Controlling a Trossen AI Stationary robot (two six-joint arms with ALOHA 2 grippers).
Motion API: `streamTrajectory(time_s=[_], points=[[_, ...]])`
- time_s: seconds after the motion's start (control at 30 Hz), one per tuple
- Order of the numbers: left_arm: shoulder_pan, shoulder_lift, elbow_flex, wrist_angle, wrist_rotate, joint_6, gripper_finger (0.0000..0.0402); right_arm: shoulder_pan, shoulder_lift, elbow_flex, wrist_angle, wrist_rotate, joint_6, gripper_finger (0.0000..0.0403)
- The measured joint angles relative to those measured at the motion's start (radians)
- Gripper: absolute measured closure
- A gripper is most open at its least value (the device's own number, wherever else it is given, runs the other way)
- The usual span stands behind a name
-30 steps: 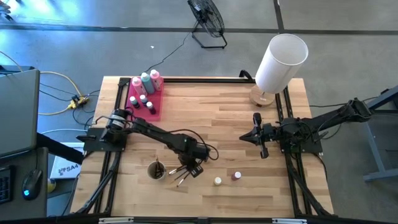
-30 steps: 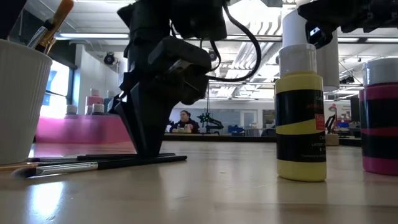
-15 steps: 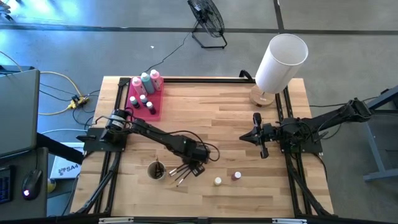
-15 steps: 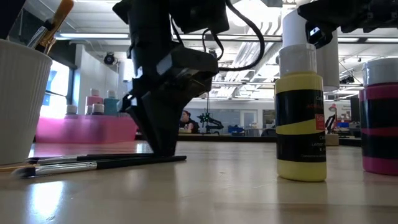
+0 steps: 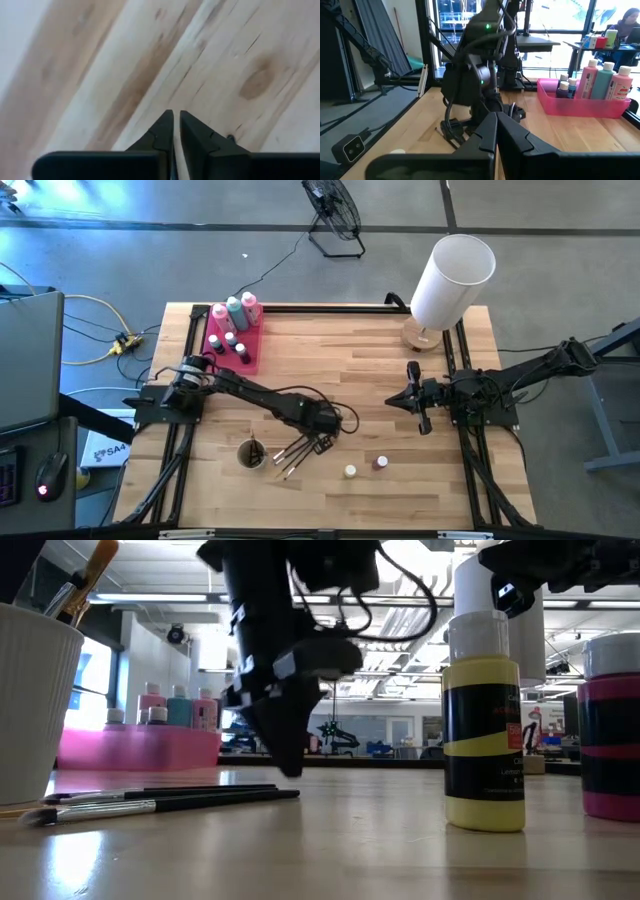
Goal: Pick & Place Paint Supplies
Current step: Put the silver paintbrush into the light brown cup
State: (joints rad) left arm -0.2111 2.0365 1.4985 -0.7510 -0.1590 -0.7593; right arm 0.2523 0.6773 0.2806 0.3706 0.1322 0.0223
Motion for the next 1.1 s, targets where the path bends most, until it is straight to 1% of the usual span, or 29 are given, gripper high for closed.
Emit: streamTrajectory(time_s=[0.13, 0.23, 0.37, 0.43, 0.6, 0.7, 0.93, 1.1], points=[[-0.001, -0.001, 0.092, -0.142, -0.049, 0.007, 0.0384, 0.0, 0.0, 0.0, 0.0, 0.0, 0.0, 0.04], [-0.002, -0.005, 0.136, -0.234, -0.008, -0.003, 0.0384, 0.0, 0.0, 0.0, 0.0, 0.0, 0.005, 0.04], [-0.004, -0.004, 0.137, -0.296, 0.059, -0.01, 0.0374, 0.0, 0.0, 0.0, 0.0, 0.0, 0.006, 0.04], [-0.004, -0.005, 0.122, -0.289, 0.089, -0.026, 0.0362, 0.0, 0.0, 0.0, 0.0, 0.0, 0.006, 0.04], [-0.004, -0.004, 0.084, -0.283, 0.094, -0.041, 0.0313, 0.0, 0.0, 0.0, 0.0, 0.0, 0.007, 0.04], [-0.004, -0.004, 0.075, -0.284, 0.131, -0.064, 0.0292, 0.0, 0.0, 0.0, 0.0, 0.0, 0.007, 0.04], [-0.025, -0.005, 0.076, -0.276, 0.171, -0.118, 0.0284, 0.0, 0.0, 0.0, -0.001, -0.001, 0.007, 0.04], [-0.05, 0.001, 0.076, -0.277, 0.176, -0.142, 0.0284, 0.0, 0.0, 0.0, -0.001, -0.001, 0.008, 0.04]])
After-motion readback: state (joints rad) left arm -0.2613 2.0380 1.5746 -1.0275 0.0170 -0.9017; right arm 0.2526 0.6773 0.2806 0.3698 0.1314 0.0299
